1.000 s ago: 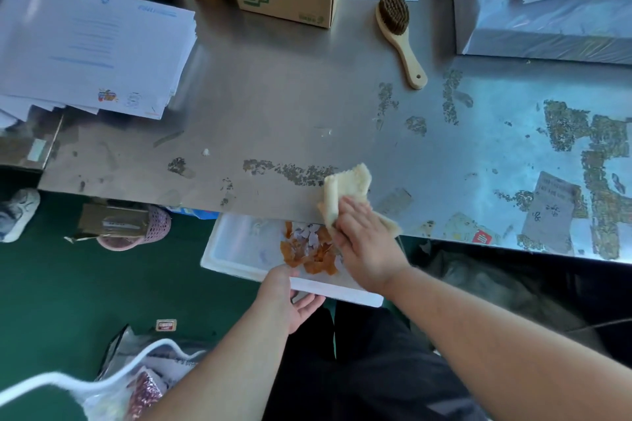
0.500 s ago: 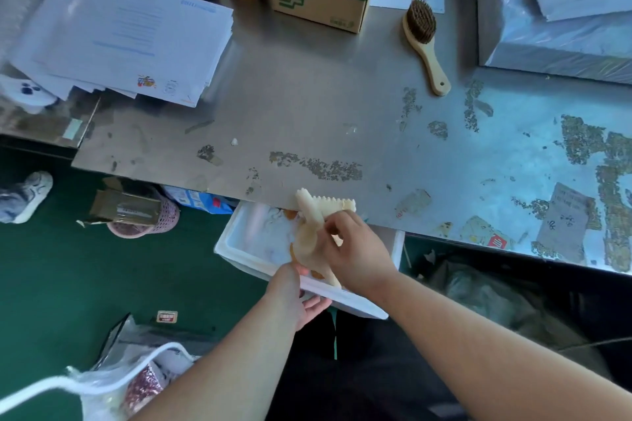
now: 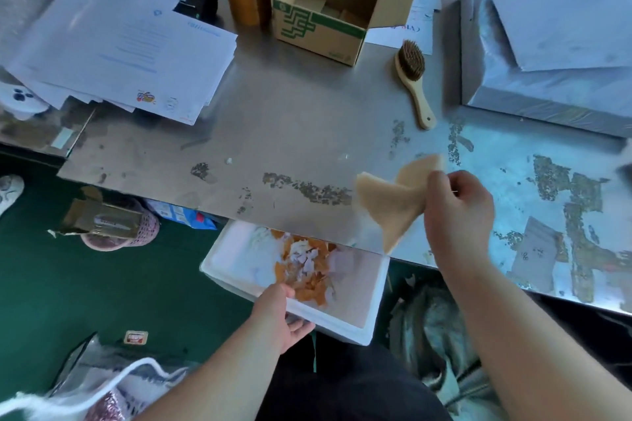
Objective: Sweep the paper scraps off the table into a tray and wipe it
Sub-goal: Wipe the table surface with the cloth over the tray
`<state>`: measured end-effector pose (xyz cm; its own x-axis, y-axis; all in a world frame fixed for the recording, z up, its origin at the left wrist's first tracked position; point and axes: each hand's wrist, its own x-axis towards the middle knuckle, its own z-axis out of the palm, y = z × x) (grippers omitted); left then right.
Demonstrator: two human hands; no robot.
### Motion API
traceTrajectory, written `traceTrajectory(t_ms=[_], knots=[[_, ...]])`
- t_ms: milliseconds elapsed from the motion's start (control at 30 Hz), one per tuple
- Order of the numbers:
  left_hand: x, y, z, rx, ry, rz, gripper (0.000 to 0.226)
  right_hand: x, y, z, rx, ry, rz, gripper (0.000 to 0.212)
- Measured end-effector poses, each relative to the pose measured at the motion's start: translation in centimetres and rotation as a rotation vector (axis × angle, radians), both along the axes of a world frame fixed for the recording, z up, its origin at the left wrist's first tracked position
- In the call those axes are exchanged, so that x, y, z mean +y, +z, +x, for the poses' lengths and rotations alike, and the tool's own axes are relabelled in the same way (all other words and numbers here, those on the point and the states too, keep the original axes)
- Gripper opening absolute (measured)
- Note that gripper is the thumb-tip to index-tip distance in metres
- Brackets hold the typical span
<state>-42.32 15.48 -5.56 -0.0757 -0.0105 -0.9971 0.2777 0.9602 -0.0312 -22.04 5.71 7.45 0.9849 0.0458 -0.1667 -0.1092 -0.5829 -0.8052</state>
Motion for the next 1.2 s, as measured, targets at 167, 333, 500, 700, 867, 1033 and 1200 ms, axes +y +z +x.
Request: traceTrajectory(t_ms=[167,333,500,700,867,1033,1200], knots=[[0.1,0.0,0.2,-0.009,-0.020,0.013,0.021,-1.6,2.0,1.6,-0.075,-0.038,-0.229,0.027],[0.4,0.2,0.5,0.006,-0.040,0.012,0.026,-0.8,-0.9,4.3,0.128,0.110,0.147,0.018],[0.5,0.2,0.4,0.011,-0.033,0.007,0.030,-2.4,-6.1,4.7,-0.042,0.352,-0.266,0.025],[0.5,0.0,0.6,0.035,-0.039,-0.005,0.028,-1.3,-11.3,4.1,-0.191,0.755,-0.492,0.091],[0.8,-0.3,1.0,0.063,-0.063,0.018,0.027,0.2,-13.2,4.7,-0.207,0.727,-0.570,0.036],[0.9,0.0,1.6,0.084,-0.060,0.020,0.028,-2.7,-11.3,5.7,-0.141,-0.040,-0.187,0.022],[1.0,0.3,2.2,0.081,-0.049,0.019,0.022,-7.9,-10.8,9.0,-0.206,-0.334,-0.442,0.066]])
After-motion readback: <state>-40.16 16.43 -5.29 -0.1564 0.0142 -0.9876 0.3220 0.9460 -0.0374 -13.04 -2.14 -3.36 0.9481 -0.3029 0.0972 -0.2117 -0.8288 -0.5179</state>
